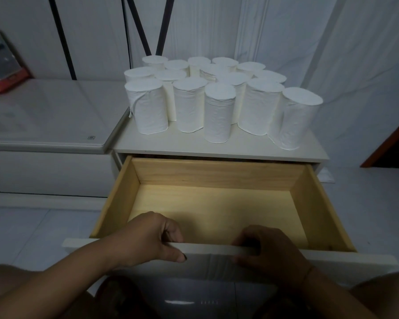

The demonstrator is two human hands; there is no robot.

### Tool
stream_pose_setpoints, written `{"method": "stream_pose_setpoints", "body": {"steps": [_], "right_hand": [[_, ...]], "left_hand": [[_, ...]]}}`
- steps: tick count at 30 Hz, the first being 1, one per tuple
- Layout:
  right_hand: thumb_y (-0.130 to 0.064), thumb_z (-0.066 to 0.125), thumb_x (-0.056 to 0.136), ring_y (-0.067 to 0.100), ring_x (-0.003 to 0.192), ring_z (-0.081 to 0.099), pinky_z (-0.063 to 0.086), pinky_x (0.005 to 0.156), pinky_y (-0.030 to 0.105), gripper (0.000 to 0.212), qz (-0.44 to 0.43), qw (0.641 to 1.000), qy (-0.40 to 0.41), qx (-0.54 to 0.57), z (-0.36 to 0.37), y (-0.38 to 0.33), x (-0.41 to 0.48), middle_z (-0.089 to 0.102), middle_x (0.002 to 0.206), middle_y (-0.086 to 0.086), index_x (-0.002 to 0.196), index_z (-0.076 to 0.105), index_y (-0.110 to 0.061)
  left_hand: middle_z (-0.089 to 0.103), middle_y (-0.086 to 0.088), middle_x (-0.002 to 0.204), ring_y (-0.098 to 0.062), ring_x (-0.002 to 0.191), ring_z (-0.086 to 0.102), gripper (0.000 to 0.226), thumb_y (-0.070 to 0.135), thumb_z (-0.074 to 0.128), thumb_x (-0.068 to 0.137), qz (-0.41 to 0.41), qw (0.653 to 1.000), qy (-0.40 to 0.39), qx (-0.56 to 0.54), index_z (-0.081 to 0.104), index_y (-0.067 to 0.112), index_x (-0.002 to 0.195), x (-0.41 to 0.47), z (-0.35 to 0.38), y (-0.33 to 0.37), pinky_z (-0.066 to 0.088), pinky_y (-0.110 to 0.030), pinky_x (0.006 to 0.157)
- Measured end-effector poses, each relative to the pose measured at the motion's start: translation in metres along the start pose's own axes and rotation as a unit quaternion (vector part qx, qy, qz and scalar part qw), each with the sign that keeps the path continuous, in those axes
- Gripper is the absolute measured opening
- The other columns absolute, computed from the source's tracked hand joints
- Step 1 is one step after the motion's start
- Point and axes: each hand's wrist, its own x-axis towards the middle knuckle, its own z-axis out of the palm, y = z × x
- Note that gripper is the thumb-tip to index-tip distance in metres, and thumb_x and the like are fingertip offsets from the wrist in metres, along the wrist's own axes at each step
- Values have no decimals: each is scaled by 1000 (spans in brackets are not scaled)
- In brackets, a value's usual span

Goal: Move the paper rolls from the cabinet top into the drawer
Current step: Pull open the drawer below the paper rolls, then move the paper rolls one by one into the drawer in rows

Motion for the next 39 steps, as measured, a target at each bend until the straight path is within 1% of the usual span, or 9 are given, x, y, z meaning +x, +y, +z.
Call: {"method": "stream_pose_setpoints", "body": {"steps": [6, 15, 20, 24, 27, 29, 34, 37, 39], "right_hand": [[-37, 75, 71, 1, 84, 59, 42, 73, 12, 19, -1, 1000, -11, 10, 2, -1, -9, 67, 90, -11, 86, 68, -29], [-37, 75, 71, 1, 87, 59, 43, 75, 13, 20, 7, 1000, -22, 0, 4, -5, -13, 66, 92, -11, 88, 68, -29], [-39, 75, 71, -1, 84, 59, 44, 73, 10, 17, 13, 998, -60, 11, -1, -7, -9, 64, 88, -14, 85, 66, -32], [-41, 72, 74, -3, 84, 59, 47, 74, 11, 24, 6, 994, -80, 72, -12, -12, 10, 64, 92, -12, 95, 63, -33], [-39, 72, 74, -3, 93, 54, 45, 75, 9, 43, -4, 995, 17, 98, -21, -17, 39, 58, 108, -12, 112, 55, -29], [-35, 75, 72, 2, 99, 52, 43, 78, 10, 56, -2, 988, 95, 119, -31, -22, 67, 54, 116, -8, 121, 52, -23], [-37, 76, 71, 12, 121, 41, 38, 103, 30, 81, 20, 942, 290, 167, -61, -30, 153, 40, 136, 0, 137, 33, -18], [-39, 77, 70, 18, 131, 34, 33, 110, 39, 91, 47, 915, 357, 183, -70, -32, 197, 32, 144, 4, 141, 24, -18], [-38, 77, 69, 20, 134, 32, 32, 111, 41, 95, 61, 900, 385, 196, -70, -32, 220, 30, 146, 5, 143, 21, -17]], "left_hand": [[73, 15, 86, -2, 81, 67, 18, 38, 80, 71, 5, 1000, -7, 7, 73, 29, 85, -8, 5, 3, 54, -38, 79], [73, 16, 86, 0, 82, 66, 19, 38, 80, 71, -4, 1000, -2, 23, 73, 29, 86, -14, 8, 4, 54, -36, 80], [72, 18, 85, 1, 81, 65, 21, 39, 80, 70, 1, 1000, -6, 31, 73, 29, 87, -13, 6, 2, 53, -33, 80], [70, 17, 86, -1, 83, 64, 21, 39, 79, 73, 10, 999, -44, 2, 70, 28, 88, -5, -1, 0, 52, -27, 79], [68, 19, 91, 3, 86, 61, 24, 38, 78, 74, 16, 1000, -24, -7, 69, 25, 92, 6, -14, -3, 47, -14, 77], [68, 17, 94, 4, 89, 60, 25, 37, 76, 76, 27, 1000, 17, 1, 68, 28, 97, 15, -28, -5, 46, -13, 81], [67, 9, 99, 2, 92, 59, 20, 32, 68, 82, 48, 987, 155, 14, 65, 30, 102, 35, -65, -16, 49, -25, 86], [67, 10, 95, 5, 90, 59, 21, 31, 68, 83, 50, 973, 226, -3, 65, 30, 103, 45, -76, -29, 48, -23, 82], [65, 15, 98, 10, 92, 56, 25, 34, 68, 82, 47, 967, 250, -8, 64, 33, 106, 53, -78, -38, 44, -16, 80]]}}
